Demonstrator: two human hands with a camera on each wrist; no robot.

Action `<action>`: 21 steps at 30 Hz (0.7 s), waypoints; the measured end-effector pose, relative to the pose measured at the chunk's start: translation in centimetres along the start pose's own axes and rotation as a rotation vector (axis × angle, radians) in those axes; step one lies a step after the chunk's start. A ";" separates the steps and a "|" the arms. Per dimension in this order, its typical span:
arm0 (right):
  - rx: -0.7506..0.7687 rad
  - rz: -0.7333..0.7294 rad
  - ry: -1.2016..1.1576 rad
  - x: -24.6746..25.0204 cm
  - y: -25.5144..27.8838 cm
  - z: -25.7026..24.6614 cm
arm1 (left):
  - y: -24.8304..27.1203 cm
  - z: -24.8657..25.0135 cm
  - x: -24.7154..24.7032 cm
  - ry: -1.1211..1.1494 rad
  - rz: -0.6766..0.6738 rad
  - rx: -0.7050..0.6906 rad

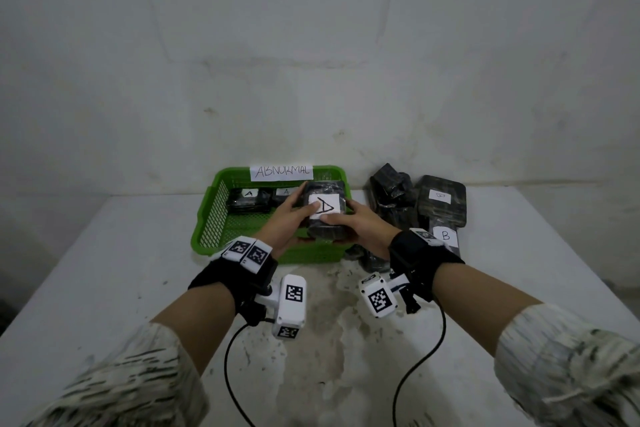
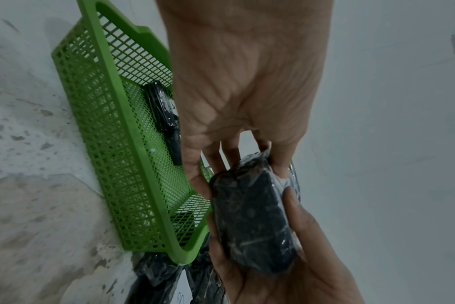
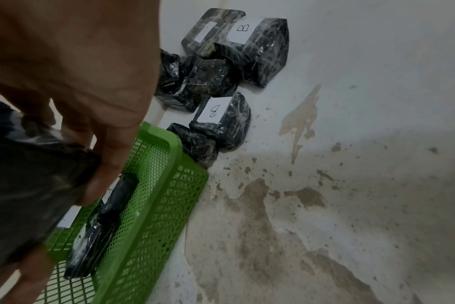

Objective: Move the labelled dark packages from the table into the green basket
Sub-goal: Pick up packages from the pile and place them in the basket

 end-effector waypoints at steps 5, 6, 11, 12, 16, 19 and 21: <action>0.052 0.042 0.045 -0.1 -0.3 0.5 | 0.2 -0.4 0.0 -0.002 0.016 0.009; 0.063 0.043 0.041 -0.2 -0.3 0.6 | 0.1 -0.4 0.1 0.007 0.036 0.001; 0.068 0.092 -0.030 -1.1 -0.2 1.1 | -0.1 -0.3 0.5 0.040 0.205 -0.098; 0.055 0.119 -0.067 -1.1 -0.1 1.1 | -0.2 -0.2 0.5 0.043 0.217 -0.106; 0.090 0.160 -0.119 -1.2 0.1 1.0 | 0.2 0.0 0.0 0.123 0.076 0.002; 0.142 0.147 -0.066 -1.2 0.4 0.7 | 0.3 -0.4 -0.1 0.116 -0.026 0.045; 0.154 0.138 -0.045 -1.2 0.3 0.6 | 0.3 -0.7 0.1 0.116 -0.009 0.042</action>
Point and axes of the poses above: each hand's wrist, its own y-axis away from the middle knuckle, its own x-axis out of the back of the hand, z = x × y, the point moved 3 cm from there along -y, towards the middle knuckle, and after that the axes turned 12 degrees about z, right-handed, at the moved point
